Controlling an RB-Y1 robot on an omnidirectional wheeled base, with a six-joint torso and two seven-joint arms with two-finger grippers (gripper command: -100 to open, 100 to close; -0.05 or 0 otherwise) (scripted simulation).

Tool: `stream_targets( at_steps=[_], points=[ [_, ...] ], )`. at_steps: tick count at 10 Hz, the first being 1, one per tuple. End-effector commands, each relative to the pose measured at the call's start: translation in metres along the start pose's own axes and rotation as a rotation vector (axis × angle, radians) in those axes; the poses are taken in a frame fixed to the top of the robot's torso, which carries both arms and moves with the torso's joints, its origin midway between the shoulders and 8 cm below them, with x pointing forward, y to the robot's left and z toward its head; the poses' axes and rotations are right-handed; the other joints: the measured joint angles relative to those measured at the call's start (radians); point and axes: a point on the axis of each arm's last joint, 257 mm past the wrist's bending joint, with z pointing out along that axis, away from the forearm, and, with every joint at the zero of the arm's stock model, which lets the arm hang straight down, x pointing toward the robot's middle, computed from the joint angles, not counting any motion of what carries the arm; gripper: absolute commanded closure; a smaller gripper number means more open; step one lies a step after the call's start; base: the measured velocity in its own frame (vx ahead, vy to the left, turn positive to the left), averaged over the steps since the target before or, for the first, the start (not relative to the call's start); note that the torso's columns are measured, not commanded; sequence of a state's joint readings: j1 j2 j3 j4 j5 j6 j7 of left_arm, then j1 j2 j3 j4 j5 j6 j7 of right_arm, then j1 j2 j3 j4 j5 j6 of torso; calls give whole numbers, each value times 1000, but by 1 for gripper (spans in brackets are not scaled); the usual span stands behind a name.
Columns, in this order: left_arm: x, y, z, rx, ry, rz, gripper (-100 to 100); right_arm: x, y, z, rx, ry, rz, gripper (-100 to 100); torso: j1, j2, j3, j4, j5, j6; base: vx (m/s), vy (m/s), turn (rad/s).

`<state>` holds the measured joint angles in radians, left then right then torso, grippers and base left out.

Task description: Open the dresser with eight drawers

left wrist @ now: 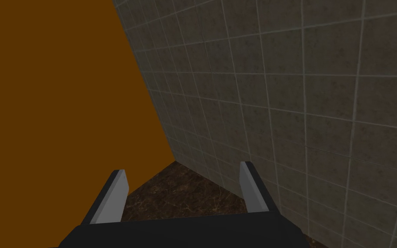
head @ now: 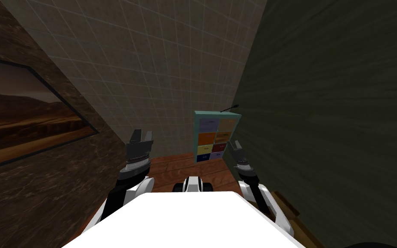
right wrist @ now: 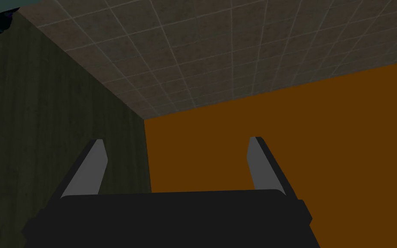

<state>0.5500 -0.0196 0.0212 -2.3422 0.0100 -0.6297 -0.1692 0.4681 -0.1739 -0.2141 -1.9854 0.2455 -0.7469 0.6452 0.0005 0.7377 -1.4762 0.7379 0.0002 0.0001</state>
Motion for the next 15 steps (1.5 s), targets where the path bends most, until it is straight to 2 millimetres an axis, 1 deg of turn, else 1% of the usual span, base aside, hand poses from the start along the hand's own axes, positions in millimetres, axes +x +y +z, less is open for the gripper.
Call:
stream_targets(
  at_steps=[1,2,3,4,5,7,8,10,11,13,14,15],
  points=[
    [0,0,0,0,0,0,0,3,-11,-9,11,16,-109,-100,1,-1,-1,0,0,0,61,48,48],
    [0,0,0,0,0,0,0,3,-11,-9,11,16,-120,-100,0,0,0,0,0,0,29,26,-7],
    [0,0,0,0,0,0,0,5,-22,-16,22,32,-186,-100,-2,2,1,1,0,0,55,47,84],
    [0,0,0,0,0,0,0,5,-22,-16,22,32,-213,-100,0,0,1,0,0,0,56,51,57],
    [0,0,0,0,0,0,0,8,-33,-25,34,49,-268,-100,0,0,0,0,0,0,77,76,90],
    [0,0,0,0,0,0,0,8,-33,-25,33,50,-310,-100,-1,0,0,0,0,0,47,34,20],
    [0,0,0,0,0,0,0,11,-45,-33,45,69,-373,-100,-3,2,1,1,-1,0,53,34,92],
    [0,0,0,0,0,0,0,11,-45,-33,44,70,-405,-100,0,0,0,0,0,0,47,33,24],
    [0,0,0,0,0,0,0,13,-57,-43,57,91,-468,-100,-1,1,1,0,0,0,48,46,103],
    [0,0,0,0,0,0,0,13,-57,-43,56,92,-499,-100,0,0,0,0,0,0,42,36,19],
    [0,0,0,0,0,0,0,16,-69,-53,68,115,-562,-100,-1,1,1,0,0,0,57,41,93],
    [0,0,0,0,0,0,0,16,-69,-53,67,116,-587,-100,0,0,0,0,0,0,61,43,53]
  ],
)
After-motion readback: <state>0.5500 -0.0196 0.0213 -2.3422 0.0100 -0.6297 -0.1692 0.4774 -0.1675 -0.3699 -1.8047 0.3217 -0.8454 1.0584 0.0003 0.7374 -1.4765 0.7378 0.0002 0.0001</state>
